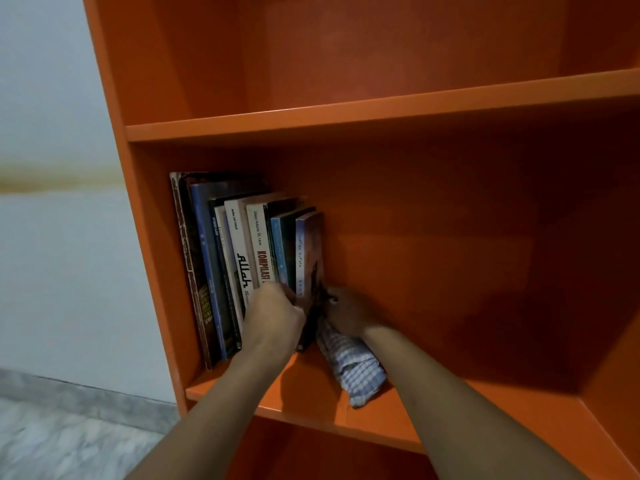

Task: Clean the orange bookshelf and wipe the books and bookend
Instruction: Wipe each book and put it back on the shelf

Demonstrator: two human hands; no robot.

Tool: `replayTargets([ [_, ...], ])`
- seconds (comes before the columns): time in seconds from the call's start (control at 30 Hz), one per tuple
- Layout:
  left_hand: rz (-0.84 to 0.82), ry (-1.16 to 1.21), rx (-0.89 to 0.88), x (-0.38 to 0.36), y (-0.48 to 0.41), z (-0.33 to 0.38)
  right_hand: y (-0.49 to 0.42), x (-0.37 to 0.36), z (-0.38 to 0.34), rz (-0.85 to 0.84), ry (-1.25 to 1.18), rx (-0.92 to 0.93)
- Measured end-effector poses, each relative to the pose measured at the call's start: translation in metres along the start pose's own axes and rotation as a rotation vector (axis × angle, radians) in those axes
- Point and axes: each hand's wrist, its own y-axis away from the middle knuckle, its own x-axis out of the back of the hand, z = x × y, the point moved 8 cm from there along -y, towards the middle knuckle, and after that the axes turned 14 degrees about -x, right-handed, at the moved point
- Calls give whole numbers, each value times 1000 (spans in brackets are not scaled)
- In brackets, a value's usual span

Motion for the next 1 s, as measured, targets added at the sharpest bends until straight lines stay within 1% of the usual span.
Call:
replayTargets([
  [0.13, 12, 13, 1, -10, -9, -6, -6, 11, 7, 171, 13, -76],
  [0.2, -14, 4, 34, -14, -10, -11, -7, 15, 15, 204, 32, -119],
  [0.27, -37, 5, 60, -17, -14, -16, -5, 12, 20, 167, 40, -145],
  [0.33, -45, 17, 46, -18, -19, -17, -3, 7, 20, 101, 52, -147],
  [0.43, -31, 7, 3, -18, -17, -15, -3, -7, 16, 11, 89, -95],
  [0.57, 107, -38, -89, 0, -10, -4, -4, -10, 12, 27, 207, -76],
  [0.63, 166, -33, -91, 8, -13, -3, -2, -7, 9, 19, 219, -70],
  [0.83, 145, -38, -80, 11, -15, 2, 13, -1, 5, 47, 102, -41],
  [1.0, 67, 13, -38, 7, -12, 1, 21, 3, 2, 67, -16, -34],
])
